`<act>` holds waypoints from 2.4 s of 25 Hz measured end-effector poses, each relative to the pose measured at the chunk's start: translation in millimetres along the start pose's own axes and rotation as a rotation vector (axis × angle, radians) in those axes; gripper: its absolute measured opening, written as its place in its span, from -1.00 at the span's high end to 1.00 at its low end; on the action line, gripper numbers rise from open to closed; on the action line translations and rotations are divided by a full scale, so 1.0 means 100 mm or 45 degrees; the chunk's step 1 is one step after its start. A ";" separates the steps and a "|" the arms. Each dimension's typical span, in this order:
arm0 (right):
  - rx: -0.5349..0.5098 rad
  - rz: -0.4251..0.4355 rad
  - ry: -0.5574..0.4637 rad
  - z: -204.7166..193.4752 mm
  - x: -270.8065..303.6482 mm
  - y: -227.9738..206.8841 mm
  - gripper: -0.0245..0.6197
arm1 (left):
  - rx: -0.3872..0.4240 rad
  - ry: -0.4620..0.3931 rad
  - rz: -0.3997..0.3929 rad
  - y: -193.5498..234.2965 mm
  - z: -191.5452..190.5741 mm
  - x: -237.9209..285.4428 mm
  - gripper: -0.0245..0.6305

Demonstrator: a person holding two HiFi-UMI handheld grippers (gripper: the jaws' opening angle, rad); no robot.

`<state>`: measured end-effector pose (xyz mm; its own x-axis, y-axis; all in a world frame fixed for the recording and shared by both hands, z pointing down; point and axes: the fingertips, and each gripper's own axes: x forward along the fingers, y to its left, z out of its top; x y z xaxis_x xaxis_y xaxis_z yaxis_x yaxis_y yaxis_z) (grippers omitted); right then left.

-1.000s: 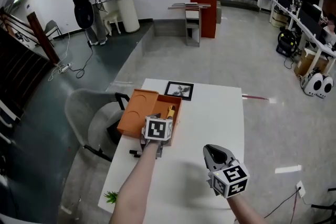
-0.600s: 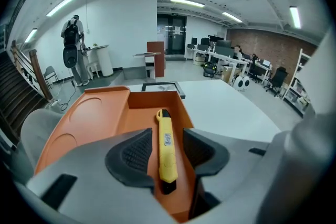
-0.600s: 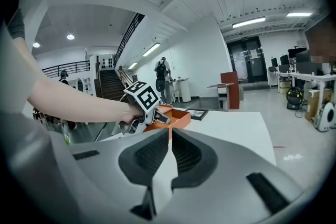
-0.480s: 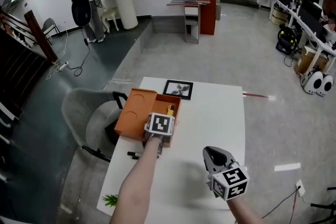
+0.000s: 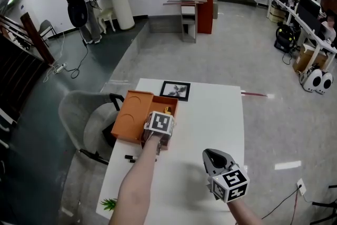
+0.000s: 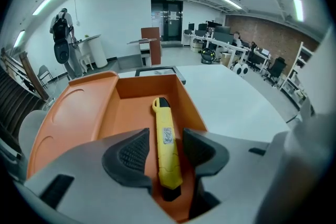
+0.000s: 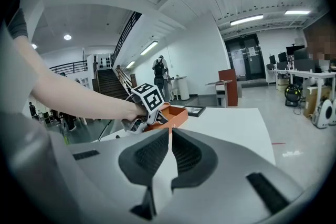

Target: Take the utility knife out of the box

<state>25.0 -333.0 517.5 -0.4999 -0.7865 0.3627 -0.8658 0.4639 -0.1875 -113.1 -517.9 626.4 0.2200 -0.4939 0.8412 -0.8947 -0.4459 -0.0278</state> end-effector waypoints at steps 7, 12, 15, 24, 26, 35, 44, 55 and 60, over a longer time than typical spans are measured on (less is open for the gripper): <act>0.010 -0.001 0.010 -0.02 0.01 -0.01 0.92 | -0.042 0.085 -0.074 -0.01 -0.08 0.09 0.36; 0.009 0.002 0.014 -0.03 0.04 -0.02 0.92 | -0.043 0.136 -0.091 -0.01 -0.12 0.13 0.36; 0.011 0.001 0.018 -0.03 0.03 -0.01 0.92 | -0.021 0.155 -0.076 0.01 -0.14 0.14 0.37; 0.013 0.010 0.033 -0.06 0.03 0.01 0.92 | -0.019 0.165 -0.022 0.05 -0.15 0.13 0.55; 0.014 0.013 0.037 -0.06 0.02 0.01 0.92 | -0.030 0.157 -0.026 0.04 -0.14 0.13 0.58; 0.015 0.017 0.036 -0.04 0.03 0.04 0.92 | -0.068 0.081 -0.055 -0.02 -0.08 0.05 0.59; -0.001 0.034 0.022 0.01 -0.02 0.10 0.92 | -0.033 -0.036 0.008 -0.04 0.03 -0.14 0.59; -0.011 0.047 -0.025 0.14 -0.15 0.20 0.92 | -0.068 -0.231 0.032 -0.01 0.25 -0.72 0.59; -0.014 0.040 -0.059 0.21 -0.20 0.21 0.92 | -0.108 -0.329 0.024 -0.05 0.28 -1.03 0.59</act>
<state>16.8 -316.0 486.6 -0.5277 -0.7891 0.3144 -0.8494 0.4932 -0.1877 -119.9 -485.6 525.3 0.2853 -0.6807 0.6748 -0.9266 -0.3759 0.0125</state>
